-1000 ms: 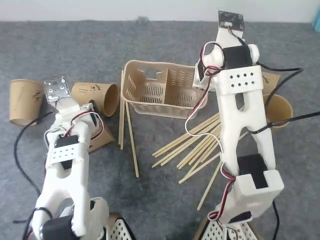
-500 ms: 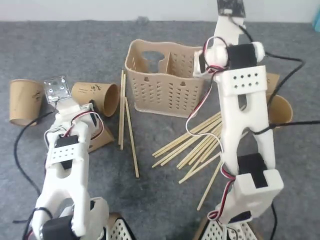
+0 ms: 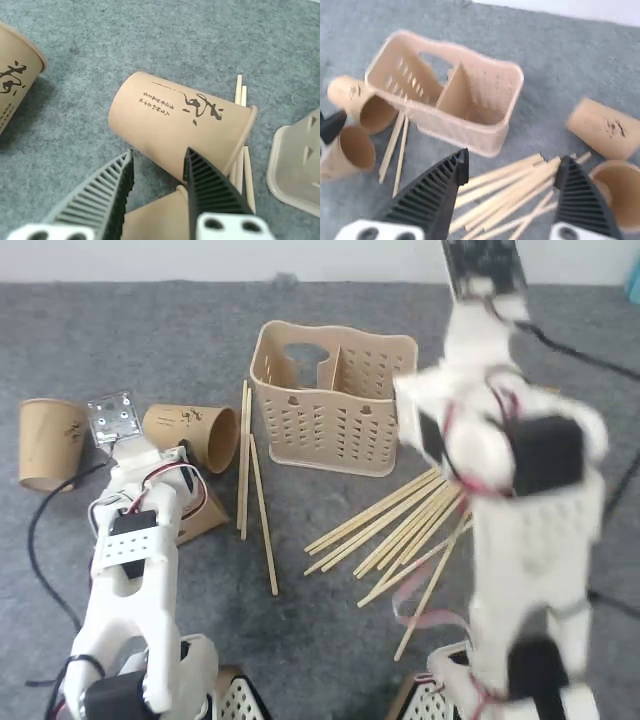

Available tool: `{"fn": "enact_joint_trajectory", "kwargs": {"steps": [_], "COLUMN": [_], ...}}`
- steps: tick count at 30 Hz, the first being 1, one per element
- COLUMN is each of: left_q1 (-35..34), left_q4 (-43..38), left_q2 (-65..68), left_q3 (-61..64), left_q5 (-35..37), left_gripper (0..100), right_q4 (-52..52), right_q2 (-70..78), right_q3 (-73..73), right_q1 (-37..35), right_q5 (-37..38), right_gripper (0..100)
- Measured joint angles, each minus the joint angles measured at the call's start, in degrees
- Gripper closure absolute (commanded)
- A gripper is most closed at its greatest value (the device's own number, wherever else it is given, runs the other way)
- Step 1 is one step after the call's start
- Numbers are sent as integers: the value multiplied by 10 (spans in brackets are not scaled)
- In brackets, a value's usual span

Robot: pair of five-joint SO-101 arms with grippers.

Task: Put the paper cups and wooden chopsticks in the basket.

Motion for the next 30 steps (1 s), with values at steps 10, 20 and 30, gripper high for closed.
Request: {"fn": "enact_joint_trajectory", "kwargs": {"steps": [10, 20, 30], "left_q1": [0, 0, 0], "left_q4": [0, 0, 0], "left_q2": [0, 0, 0], "left_q3": [0, 0, 0], "left_q5": [0, 0, 0], "left_gripper": [844, 845, 845], "right_q4": [-17, -168, -215], "right_q2": [-295, -217, 66], "right_q3": [315, 456, 375], "right_q1": [204, 404, 461], "right_q5": [88, 92, 121], "right_gripper": [905, 902, 901]}}
